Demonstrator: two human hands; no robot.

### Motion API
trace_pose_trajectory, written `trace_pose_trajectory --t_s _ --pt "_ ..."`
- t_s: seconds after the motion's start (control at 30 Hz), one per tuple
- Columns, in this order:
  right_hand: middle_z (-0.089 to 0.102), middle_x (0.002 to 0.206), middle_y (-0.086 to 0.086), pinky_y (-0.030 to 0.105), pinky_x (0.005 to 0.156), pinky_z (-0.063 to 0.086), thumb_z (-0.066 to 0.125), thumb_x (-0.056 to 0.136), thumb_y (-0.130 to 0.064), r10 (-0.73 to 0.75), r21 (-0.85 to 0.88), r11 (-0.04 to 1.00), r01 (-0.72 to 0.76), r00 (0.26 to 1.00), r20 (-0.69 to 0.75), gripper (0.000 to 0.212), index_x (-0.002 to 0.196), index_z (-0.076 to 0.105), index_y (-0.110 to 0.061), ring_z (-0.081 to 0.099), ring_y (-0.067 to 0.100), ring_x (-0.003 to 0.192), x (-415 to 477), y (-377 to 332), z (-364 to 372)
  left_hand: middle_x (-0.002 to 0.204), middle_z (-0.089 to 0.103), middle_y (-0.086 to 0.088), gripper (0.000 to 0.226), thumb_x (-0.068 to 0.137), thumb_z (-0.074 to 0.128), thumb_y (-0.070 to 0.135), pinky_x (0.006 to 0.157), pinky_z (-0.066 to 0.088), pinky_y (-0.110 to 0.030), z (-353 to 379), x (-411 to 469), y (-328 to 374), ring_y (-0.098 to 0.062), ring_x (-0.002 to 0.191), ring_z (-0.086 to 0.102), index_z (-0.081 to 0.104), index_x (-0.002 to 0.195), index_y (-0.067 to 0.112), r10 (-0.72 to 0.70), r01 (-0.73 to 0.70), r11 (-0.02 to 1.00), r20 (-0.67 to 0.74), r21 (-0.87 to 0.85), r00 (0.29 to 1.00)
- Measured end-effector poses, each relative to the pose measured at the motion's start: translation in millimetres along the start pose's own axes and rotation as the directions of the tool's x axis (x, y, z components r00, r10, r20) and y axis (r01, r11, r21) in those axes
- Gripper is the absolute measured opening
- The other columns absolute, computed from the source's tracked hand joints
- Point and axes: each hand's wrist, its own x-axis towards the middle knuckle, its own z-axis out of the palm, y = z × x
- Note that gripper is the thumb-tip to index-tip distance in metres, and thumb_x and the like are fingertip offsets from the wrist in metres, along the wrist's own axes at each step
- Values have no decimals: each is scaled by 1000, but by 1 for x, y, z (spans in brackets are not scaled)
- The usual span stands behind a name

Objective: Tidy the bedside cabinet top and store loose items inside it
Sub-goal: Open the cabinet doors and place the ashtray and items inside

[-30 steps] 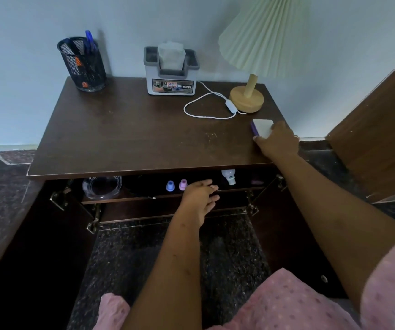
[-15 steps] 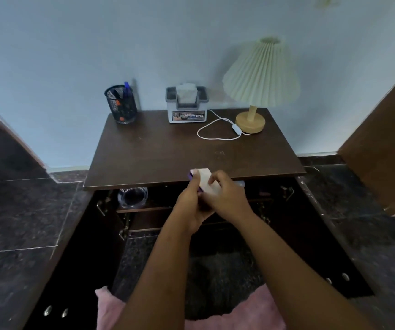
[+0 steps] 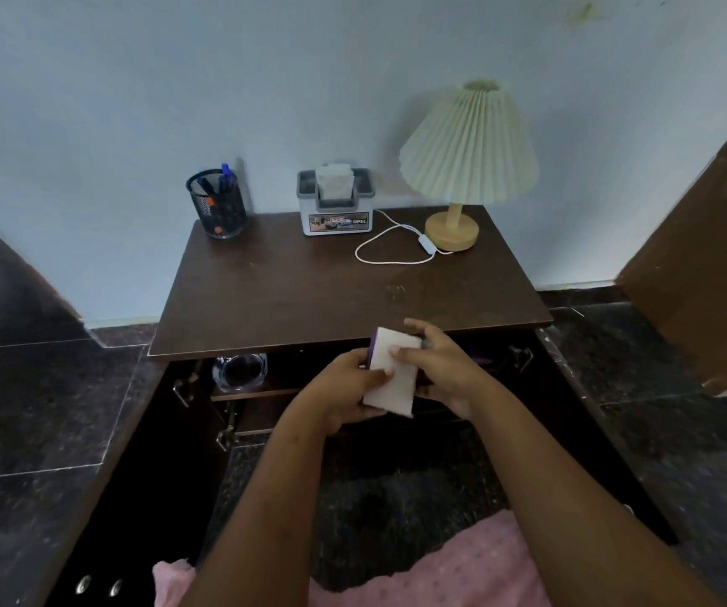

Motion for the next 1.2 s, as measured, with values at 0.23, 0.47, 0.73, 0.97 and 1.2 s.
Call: trace_pose_trajectory --t_s 0.23,0.47,0.73,0.97,1.2 --pt "68 93 -7 24 72 48 73 79 -27 107 -410 911 -33 981 160 22 100 67 -23 62 9 89 10 9 -19 107 58 -3 37 91 58 14 85 54 -38 -14 6 5 -21 101 57 49 127 14 -93 27 856 103 516 990" --pt "63 82 -6 21 65 43 70 83 -27 315 -366 895 -255 942 114 8 88 65 -25 57 8 78 26 35 -27 119 62 -14 30 81 71 12 86 55 -42 -11 24 -14 -28 109 61 64 110 9 -26 51 862 -58 504 998" --pt "58 122 15 33 82 49 53 95 -8 438 284 883 -373 873 -214 34 128 49 -3 58 27 109 64 76 -40 119 63 -16 33 84 61 -2 69 51 -26 -5 68 -43 -22 91 61 60 116 6 82 -5 979 -367 205 927" --pt "52 134 20 36 88 49 45 96 0 483 396 846 -357 828 -285 33 129 49 2 52 33 122 109 96 -25 136 51 -14 47 89 51 -5 86 46 -33 28 110 -60 -30 120 53 46 135 5 12 24 969 -145 246 989" --pt "52 132 21 30 82 54 50 92 3 411 402 875 -268 850 -328 41 133 45 0 57 33 112 142 105 -15 140 48 -14 58 88 49 -1 104 43 -41 20 132 -80 -32 123 50 39 143 15 -20 67 903 -115 424 993"
